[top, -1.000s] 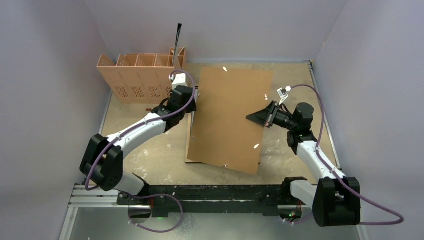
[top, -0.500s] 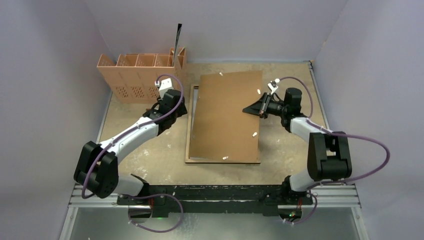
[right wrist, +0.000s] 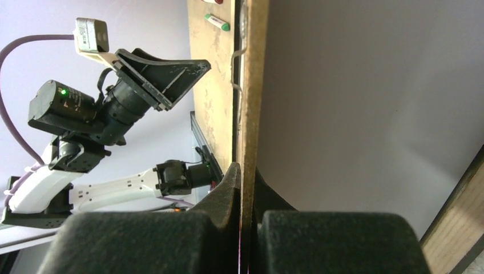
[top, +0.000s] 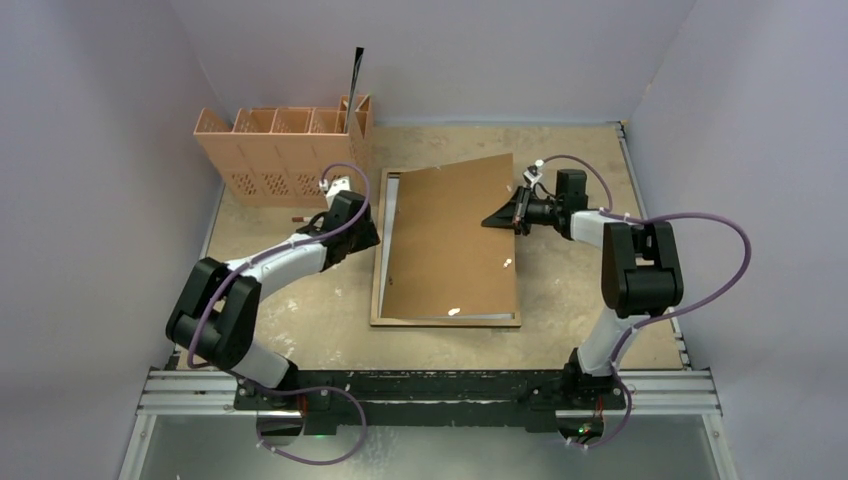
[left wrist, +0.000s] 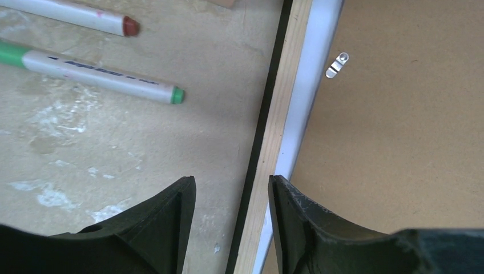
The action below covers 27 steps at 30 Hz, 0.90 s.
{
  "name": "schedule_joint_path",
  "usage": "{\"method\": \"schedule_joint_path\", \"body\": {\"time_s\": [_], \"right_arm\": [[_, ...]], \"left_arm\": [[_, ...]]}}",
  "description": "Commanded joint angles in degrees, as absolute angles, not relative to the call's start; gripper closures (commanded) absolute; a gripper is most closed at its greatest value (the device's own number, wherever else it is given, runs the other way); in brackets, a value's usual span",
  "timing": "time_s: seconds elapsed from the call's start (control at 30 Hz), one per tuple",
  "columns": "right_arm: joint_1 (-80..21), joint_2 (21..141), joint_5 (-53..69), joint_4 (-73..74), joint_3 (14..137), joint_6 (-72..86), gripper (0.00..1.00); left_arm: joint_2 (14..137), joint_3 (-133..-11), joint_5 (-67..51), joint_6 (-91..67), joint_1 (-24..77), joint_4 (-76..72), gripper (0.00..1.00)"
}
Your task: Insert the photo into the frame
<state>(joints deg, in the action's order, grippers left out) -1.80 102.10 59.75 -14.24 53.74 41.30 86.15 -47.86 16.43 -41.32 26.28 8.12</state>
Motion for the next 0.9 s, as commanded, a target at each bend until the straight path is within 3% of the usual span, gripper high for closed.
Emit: {"method": "schedule_joint_path", "body": {"time_s": [0.0, 0.57, 0.87], "right_arm": [[-1.83, 102.79, 63.13, -13.65, 56.98, 38.36, 1.0], [-3.44, 108.64, 61.94, -13.48, 59.24, 38.0, 1.0], [-4.58, 110.43, 60.33, -14.23, 60.94, 37.83, 0.98]], "left_arm": [[88.7, -47.48, 12.47, -41.54, 25.84, 3.65, 0.49], [95.15, -46.68, 6.26, -39.63, 25.84, -2.46, 0.7], [95.44, -46.77, 5.85, -39.11, 25.84, -2.97, 0.72]]}}
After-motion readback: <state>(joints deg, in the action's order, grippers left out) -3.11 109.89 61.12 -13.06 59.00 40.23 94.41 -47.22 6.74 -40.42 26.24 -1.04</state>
